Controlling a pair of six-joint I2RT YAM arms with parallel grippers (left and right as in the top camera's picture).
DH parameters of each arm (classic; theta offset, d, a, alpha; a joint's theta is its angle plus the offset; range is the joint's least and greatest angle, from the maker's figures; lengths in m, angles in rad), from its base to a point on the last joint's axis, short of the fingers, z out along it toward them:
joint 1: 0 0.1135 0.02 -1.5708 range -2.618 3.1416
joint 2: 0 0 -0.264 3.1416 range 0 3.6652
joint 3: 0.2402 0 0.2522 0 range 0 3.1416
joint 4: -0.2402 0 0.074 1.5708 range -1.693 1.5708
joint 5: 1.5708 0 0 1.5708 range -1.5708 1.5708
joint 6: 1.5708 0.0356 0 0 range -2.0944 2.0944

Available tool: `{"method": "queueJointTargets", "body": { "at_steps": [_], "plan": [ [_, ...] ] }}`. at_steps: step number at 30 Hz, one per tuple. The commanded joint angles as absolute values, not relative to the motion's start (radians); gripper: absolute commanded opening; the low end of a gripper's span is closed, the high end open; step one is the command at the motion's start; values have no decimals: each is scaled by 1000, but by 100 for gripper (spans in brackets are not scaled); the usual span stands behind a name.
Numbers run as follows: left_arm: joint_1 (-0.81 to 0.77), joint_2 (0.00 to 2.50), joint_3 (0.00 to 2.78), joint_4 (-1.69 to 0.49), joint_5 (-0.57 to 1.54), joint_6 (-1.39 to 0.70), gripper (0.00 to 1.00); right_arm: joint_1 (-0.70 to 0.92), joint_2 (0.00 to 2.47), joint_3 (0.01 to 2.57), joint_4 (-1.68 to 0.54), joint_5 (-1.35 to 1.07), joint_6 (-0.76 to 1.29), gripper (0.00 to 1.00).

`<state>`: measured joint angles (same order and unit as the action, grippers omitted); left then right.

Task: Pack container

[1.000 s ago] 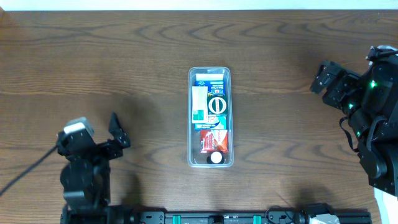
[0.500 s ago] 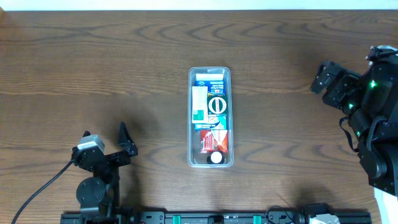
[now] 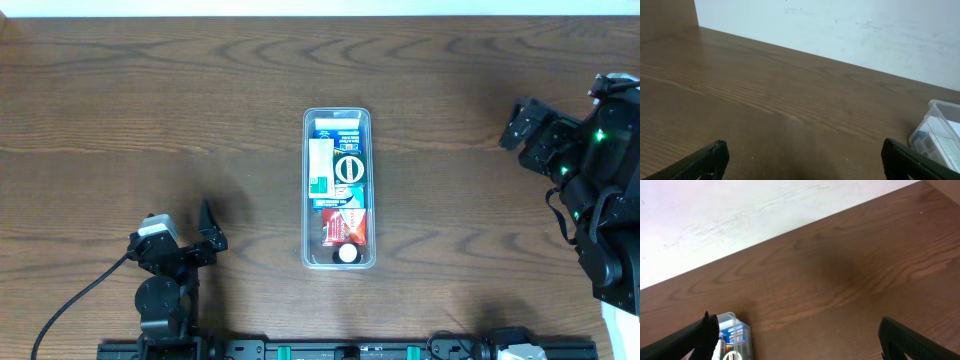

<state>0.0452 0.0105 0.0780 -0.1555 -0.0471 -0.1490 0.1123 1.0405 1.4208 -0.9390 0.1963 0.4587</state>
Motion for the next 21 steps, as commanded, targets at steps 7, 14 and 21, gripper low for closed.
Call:
{"method": "queueJointTargets", "body": {
  "at_steps": [7, 14, 21],
  "plan": [
    [51, 6, 73, -239, -33, -139, 98, 104, 1041, 1423, -940, 202, 451, 99],
    [51, 6, 73, -239, -33, -139, 98, 104, 1041, 1423, -940, 202, 451, 99],
    [51, 6, 73, -239, -33, -139, 98, 104, 1041, 1423, -940, 202, 451, 99]
  ]
}}
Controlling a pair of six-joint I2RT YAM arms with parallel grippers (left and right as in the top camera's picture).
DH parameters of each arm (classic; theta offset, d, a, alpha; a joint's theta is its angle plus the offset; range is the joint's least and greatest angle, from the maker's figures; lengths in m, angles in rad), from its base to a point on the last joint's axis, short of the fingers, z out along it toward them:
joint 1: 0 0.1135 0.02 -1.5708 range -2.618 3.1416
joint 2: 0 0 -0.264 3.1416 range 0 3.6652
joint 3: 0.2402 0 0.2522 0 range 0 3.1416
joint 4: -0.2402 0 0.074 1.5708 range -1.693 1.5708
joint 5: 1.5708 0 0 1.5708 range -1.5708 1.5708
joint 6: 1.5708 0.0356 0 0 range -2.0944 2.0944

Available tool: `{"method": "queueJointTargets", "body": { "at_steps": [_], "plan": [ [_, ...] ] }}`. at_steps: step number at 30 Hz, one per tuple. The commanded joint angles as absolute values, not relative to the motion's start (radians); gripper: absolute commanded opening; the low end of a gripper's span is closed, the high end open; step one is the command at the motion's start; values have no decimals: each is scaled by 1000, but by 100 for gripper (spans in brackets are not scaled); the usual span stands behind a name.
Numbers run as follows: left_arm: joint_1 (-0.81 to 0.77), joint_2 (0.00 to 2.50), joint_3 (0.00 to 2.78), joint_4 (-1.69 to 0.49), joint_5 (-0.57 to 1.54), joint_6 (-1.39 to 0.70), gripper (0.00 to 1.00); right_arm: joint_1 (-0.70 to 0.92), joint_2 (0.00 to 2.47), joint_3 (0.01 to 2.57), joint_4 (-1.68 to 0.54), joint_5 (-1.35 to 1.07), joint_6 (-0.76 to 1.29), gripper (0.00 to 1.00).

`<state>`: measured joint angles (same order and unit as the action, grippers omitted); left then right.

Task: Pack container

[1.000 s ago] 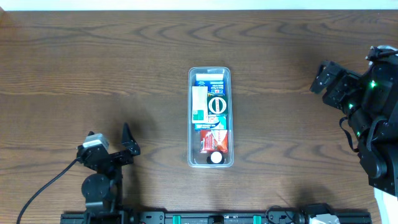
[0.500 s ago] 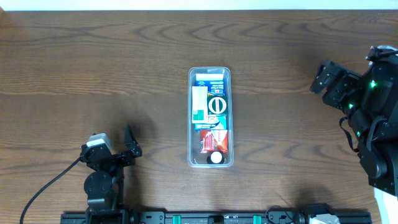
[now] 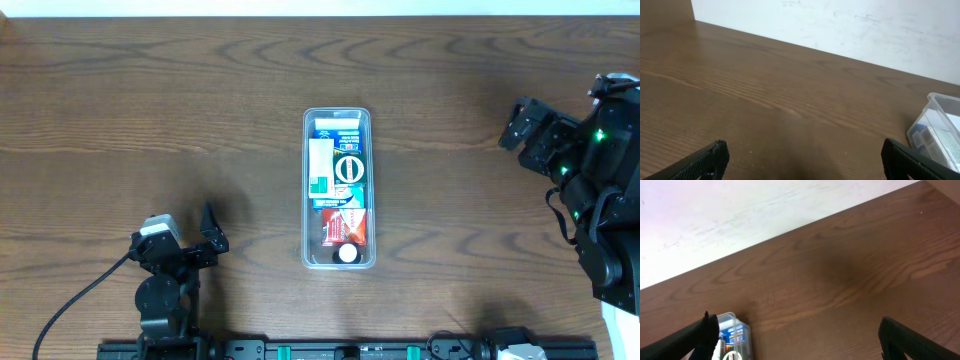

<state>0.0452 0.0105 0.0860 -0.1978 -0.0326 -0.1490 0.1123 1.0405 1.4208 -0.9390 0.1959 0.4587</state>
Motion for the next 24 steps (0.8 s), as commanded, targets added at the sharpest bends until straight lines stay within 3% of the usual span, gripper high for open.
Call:
{"method": "queueJointTargets", "body": {
  "at_steps": [1, 9, 17, 24],
  "plan": [
    [51, 6, 73, -239, -33, -139, 98, 104, 1041, 1423, -940, 202, 451, 99],
    [51, 6, 73, -239, -33, -139, 98, 104, 1040, 1422, -951, 207, 451, 99],
    [51, 6, 73, -239, -33, -139, 98, 98, 901, 1325, -1126, 268, 440, 99],
    [51, 6, 73, -239, -33, -139, 98, 99, 633, 948, -875, 324, 377, 99]
  ]
}}
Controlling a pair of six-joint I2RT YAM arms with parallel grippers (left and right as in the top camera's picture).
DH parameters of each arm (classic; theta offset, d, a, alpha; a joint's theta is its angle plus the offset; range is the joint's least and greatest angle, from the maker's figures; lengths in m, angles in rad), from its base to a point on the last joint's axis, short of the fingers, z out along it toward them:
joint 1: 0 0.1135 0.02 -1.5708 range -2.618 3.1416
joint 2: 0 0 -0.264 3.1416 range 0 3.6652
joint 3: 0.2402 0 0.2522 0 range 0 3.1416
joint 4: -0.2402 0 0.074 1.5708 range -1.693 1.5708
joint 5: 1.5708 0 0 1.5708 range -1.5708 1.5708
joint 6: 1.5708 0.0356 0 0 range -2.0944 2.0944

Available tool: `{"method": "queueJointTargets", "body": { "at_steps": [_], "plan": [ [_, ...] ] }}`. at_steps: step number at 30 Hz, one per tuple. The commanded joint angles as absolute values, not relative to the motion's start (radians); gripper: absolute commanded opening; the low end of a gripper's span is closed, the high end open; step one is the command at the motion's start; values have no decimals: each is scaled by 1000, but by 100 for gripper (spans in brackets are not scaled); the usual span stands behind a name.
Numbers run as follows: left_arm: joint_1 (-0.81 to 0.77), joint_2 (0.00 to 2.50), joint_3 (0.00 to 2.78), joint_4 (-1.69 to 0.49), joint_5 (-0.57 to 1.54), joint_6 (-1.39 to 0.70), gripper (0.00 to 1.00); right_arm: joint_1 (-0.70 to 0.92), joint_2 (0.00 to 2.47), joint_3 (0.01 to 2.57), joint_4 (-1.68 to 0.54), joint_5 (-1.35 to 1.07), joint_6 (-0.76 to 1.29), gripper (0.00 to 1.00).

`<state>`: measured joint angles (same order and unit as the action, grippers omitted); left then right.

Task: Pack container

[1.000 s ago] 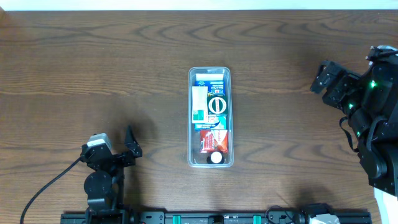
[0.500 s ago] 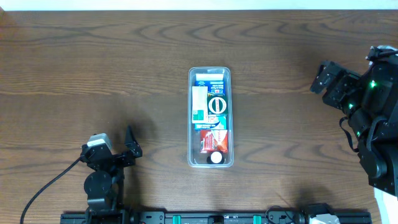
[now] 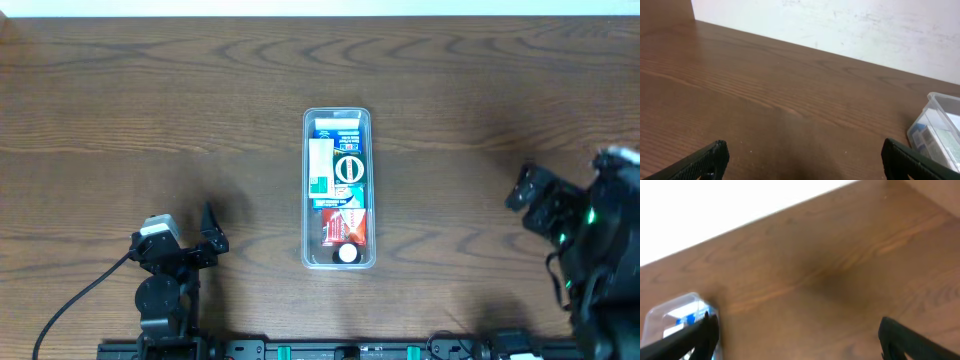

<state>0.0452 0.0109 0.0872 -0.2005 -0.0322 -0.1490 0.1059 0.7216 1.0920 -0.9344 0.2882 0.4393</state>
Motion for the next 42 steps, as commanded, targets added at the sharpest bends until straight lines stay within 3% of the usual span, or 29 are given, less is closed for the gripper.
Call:
{"method": "queueJointTargets", "body": {
  "at_steps": [1, 7, 16, 26, 42],
  "plan": [
    [51, 6, 73, -239, -33, -139, 98, 98, 582, 881, -829, 306, 348, 99],
    [51, 6, 73, -239, -33, -139, 98, 98, 285, 576, -638, 189, 167, 99],
    [51, 6, 73, -239, -33, -139, 98, 48, 1, 364, -631, 151, 159, 99],
    [51, 6, 73, -239, -33, -139, 98, 31, 5, 147, -524, 50, 159, 99],
    [51, 6, 73, -239, -33, -139, 98, 31, 5, 138, -497, 44, 159, 99]
  ]
}}
